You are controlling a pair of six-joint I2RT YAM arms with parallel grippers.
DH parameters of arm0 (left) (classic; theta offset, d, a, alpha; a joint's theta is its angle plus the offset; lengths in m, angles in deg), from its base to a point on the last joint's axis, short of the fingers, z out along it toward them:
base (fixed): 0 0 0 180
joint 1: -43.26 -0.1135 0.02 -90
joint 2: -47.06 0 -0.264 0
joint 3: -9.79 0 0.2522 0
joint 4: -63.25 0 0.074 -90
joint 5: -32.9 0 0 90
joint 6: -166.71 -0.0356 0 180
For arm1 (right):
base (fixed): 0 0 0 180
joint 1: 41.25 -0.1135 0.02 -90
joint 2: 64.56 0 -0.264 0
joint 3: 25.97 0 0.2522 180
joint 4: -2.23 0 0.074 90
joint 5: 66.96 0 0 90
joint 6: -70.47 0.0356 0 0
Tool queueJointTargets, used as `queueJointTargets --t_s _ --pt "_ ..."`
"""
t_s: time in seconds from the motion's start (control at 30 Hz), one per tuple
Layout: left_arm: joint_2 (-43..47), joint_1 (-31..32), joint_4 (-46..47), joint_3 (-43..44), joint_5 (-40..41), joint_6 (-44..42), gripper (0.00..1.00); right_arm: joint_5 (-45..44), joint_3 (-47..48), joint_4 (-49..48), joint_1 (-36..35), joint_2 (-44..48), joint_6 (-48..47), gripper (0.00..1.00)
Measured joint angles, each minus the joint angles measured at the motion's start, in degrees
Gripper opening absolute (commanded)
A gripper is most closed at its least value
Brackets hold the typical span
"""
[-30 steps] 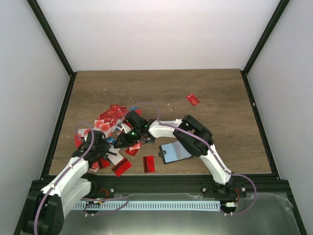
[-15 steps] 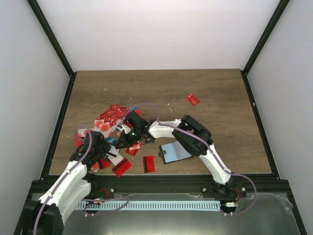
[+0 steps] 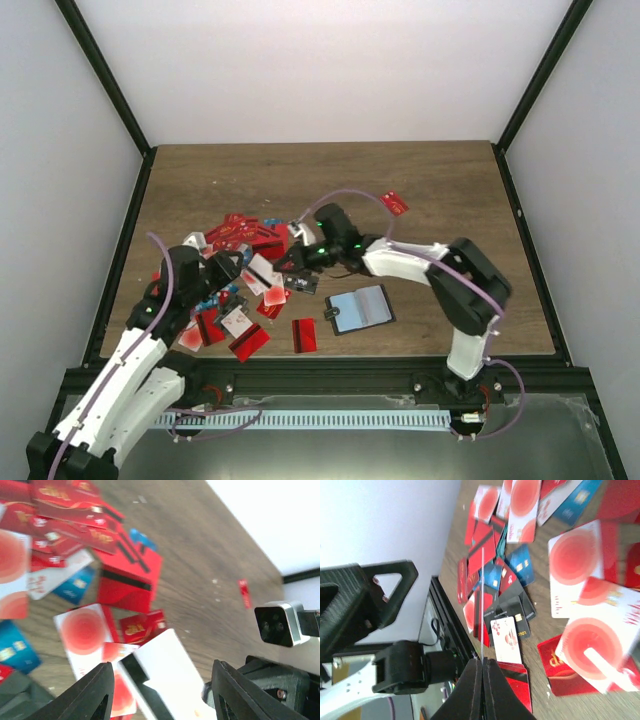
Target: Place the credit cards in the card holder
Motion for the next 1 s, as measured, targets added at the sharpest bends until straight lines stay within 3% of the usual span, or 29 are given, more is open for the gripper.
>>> queueJointTargets --t_s 0.23,0.5,0.7,1.0 --pt "0.4 5.4 13.0 -3.3 -8.0 0.1 0.55 -2.9 -16.1 -5.8 7.8 18.7 4.6 0.01" --pt "-6.0 13.6 36.0 -12.2 -15.8 4.7 0.51 -5.2 -26.8 -11.6 9.2 32.5 12.1 0.01" --pt "-9.6 16.6 49.9 -13.1 -18.4 8.3 0.44 -5.1 -30.7 -16.7 9.3 36.8 17.7 0.01" --pt "-10.3 17.4 57.3 -13.5 -18.4 10.8 0.2 -3.4 -32.6 -23.1 9.4 37.3 22.5 0.01"
